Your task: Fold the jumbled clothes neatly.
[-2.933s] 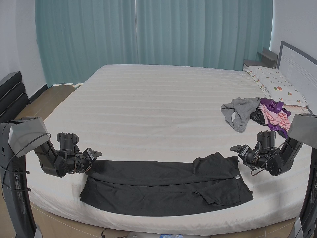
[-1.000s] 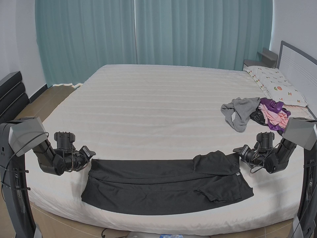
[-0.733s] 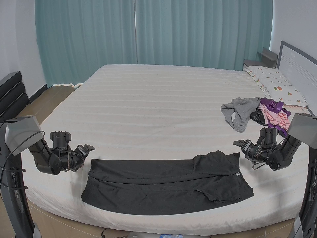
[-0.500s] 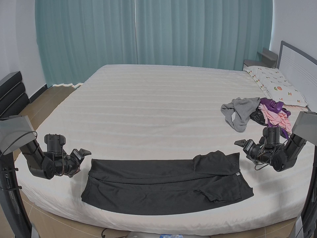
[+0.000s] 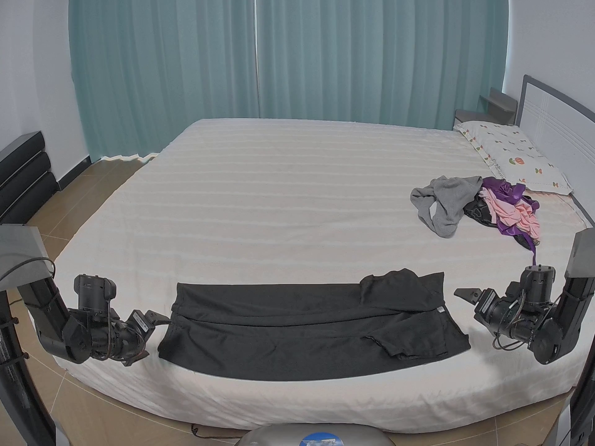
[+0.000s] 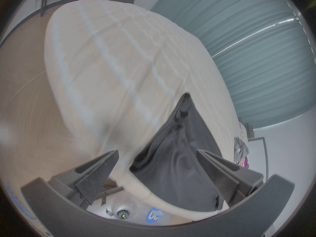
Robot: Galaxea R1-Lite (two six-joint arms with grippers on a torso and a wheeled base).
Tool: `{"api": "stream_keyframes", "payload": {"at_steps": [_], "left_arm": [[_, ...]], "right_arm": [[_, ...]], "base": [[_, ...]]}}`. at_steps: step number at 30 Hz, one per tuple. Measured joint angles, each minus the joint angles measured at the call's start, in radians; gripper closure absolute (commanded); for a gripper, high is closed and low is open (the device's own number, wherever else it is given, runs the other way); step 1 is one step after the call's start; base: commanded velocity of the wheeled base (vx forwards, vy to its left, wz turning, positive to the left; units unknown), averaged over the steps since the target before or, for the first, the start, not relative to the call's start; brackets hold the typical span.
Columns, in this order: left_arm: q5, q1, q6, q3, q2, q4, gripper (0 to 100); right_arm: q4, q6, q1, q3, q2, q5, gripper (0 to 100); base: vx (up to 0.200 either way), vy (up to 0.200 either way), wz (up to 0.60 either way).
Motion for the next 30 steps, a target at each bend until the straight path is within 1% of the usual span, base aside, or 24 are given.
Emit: {"api": "stream_keyframes", "payload": {"at_steps": [3,7,10,16,20,23,24,30], "left_arm": [[0.013,-0.043,0.002,0.037,-0.007,0.000,0],[0.096,-0.087,0.007,0.051,-0.003,-0.006,0],[0.130,-0.115,0.004,0.037,0.016,-0.044,0],[0.146,-0.136,0.001,-0.012,0.061,-0.087,0],[0.191,-0.151,0.005,-0.036,0.091,-0.097,0],[0.204,-0.160,0.008,-0.043,0.110,-0.109,0],[0.207,-0.163,0.009,-0.046,0.116,-0.115,100],[0.224,-0.173,0.020,-0.054,0.144,-0.134,100]], "right_arm": [[-0.030,0.000,0.000,0.051,-0.003,0.012,0],[-0.036,-0.001,0.002,0.074,-0.001,0.017,0],[-0.037,-0.001,0.003,0.076,0.002,0.019,0],[-0.042,-0.004,0.004,0.072,0.024,0.018,0],[-0.042,-0.004,0.007,0.070,0.033,0.018,0],[-0.041,-0.004,0.011,0.071,0.038,0.019,0],[-0.041,-0.004,0.013,0.071,0.040,0.019,0],[-0.041,-0.005,0.031,0.085,0.047,0.013,0]], "base": [[0.000,0.000,0.00],[0.000,0.000,0.00],[0.000,0.000,0.00],[0.000,0.000,0.00],[0.000,0.000,0.00],[0.000,0.000,0.00],[0.000,0.000,0.00],[0.000,0.000,0.00]]}}
